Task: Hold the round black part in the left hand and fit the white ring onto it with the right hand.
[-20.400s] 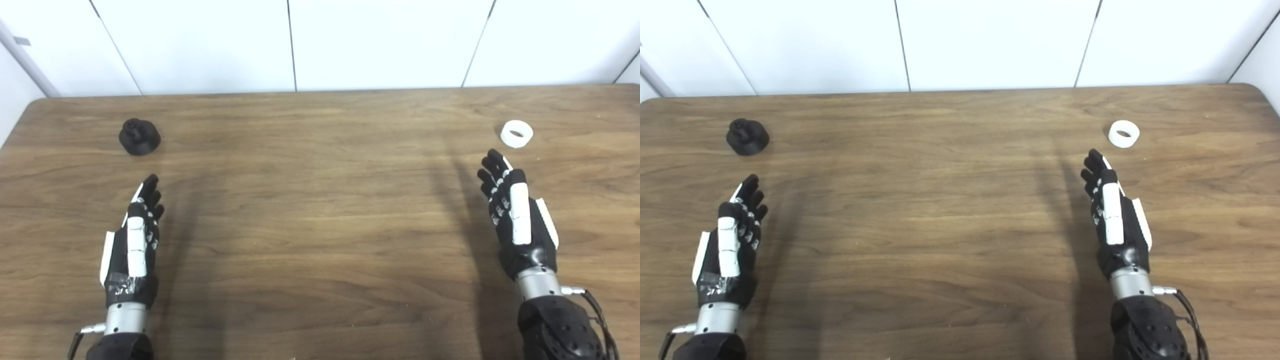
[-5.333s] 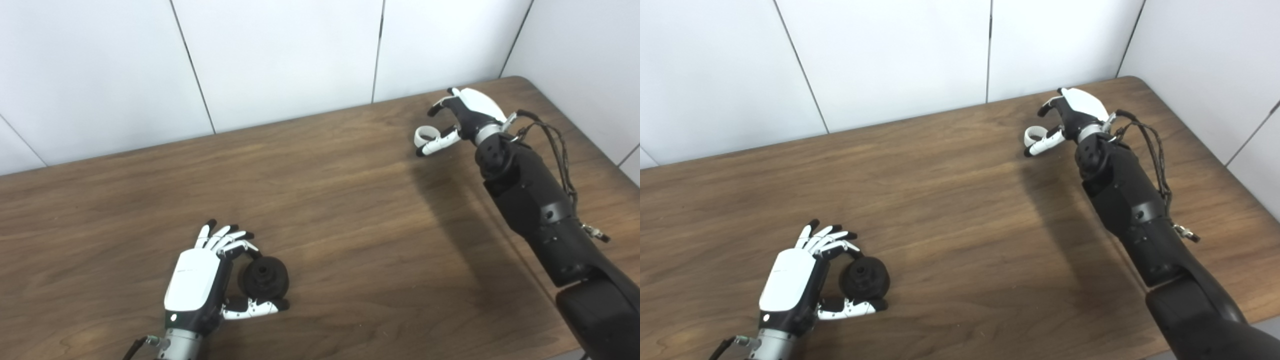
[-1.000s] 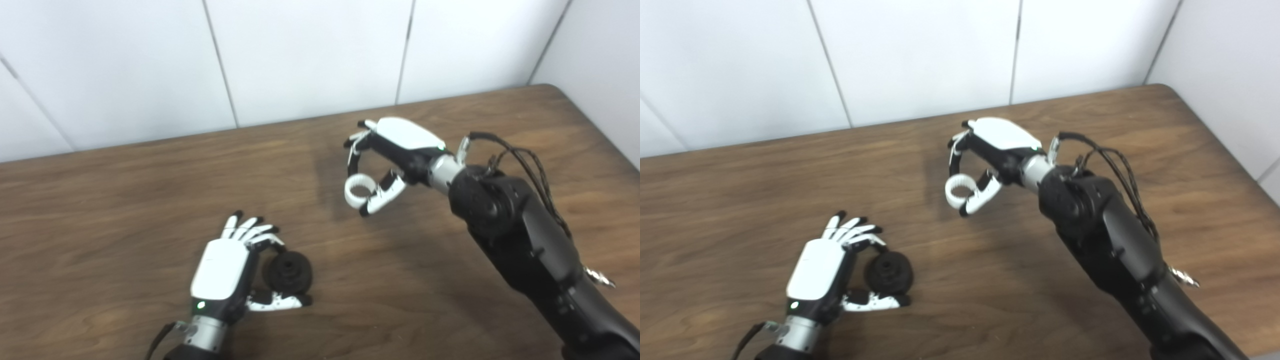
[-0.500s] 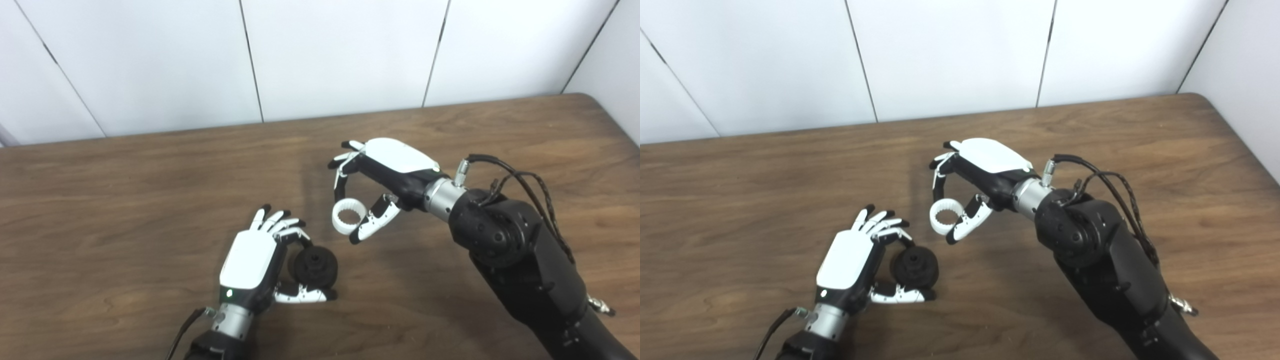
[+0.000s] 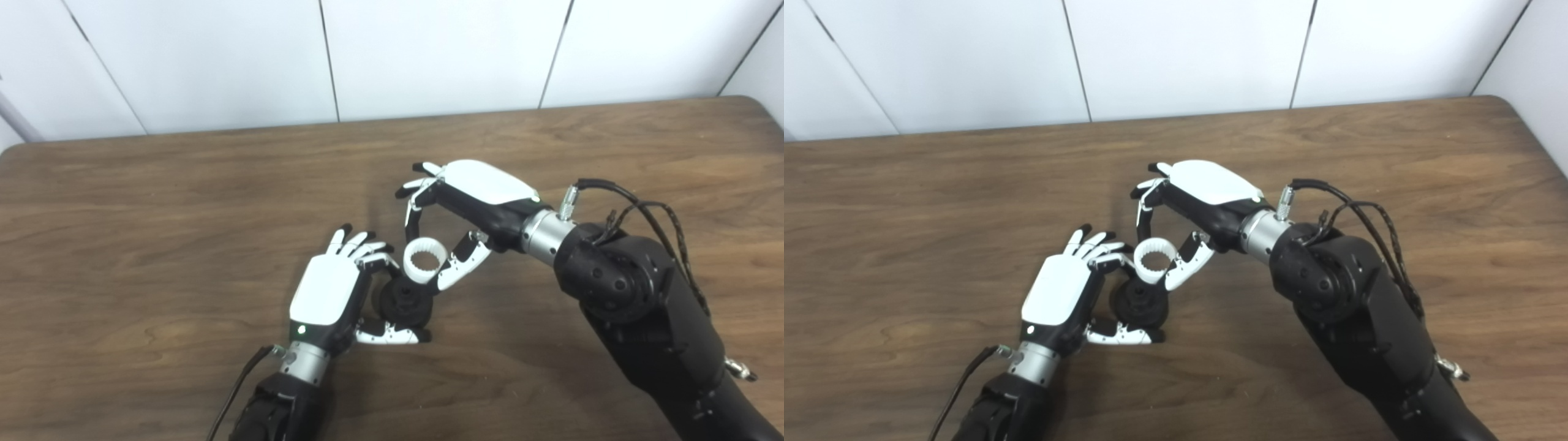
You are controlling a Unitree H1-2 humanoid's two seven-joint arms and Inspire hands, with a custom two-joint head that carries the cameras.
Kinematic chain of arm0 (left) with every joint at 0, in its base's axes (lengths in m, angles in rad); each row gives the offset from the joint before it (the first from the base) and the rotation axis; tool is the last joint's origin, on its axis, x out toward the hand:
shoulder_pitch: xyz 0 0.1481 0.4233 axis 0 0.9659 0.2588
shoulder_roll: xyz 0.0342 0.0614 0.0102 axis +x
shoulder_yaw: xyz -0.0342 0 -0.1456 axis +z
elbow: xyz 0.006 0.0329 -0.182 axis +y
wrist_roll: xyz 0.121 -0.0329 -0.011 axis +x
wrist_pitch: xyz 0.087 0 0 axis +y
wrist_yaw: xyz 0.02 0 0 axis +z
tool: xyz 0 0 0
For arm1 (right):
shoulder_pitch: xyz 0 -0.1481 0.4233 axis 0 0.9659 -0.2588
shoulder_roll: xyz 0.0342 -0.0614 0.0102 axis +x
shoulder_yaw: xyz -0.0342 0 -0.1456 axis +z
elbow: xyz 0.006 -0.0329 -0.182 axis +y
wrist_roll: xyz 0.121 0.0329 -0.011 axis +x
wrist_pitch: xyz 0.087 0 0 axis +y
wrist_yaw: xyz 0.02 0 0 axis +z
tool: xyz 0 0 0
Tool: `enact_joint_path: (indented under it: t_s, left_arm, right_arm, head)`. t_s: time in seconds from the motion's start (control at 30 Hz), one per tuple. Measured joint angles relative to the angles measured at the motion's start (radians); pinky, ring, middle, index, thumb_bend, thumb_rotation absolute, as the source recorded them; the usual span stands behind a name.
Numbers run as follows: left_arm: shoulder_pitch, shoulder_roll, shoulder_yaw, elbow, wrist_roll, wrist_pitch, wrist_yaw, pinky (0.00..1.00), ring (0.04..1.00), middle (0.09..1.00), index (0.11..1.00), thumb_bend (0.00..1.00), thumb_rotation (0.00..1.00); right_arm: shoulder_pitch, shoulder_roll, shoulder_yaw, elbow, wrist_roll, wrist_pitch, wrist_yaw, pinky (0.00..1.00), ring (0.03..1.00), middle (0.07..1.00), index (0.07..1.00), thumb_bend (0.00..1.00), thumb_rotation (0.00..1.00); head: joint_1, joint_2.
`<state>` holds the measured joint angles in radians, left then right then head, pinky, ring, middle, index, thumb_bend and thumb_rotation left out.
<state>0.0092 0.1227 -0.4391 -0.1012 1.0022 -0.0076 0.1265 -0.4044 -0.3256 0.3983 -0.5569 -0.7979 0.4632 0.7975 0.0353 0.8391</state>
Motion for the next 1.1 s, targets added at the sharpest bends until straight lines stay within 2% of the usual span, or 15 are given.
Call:
enact_joint_path:
  t_s: [0.6,1.1]
  left_arm:
    - [0.0,-0.006,-0.006,0.0,0.012,0.014,0.005,1.0,0.897,0.785,0.484,0.52,0.06]
    - [0.0,-0.01,-0.007,0.0,0.012,0.022,0.005,1.0,0.899,0.788,0.484,0.52,0.06]
  right_arm:
    - [0.034,0.03,0.028,0.007,0.0,-0.004,0.019,1.0,1.0,0.863,0.484,0.52,0.13]
    - [0.035,0.037,0.036,0.039,-0.003,-0.025,-0.001,1.0,1.0,0.859,0.484,0.52,0.13]
  head:
    - [0.002,0.021]
    - [-0.003,0.017]
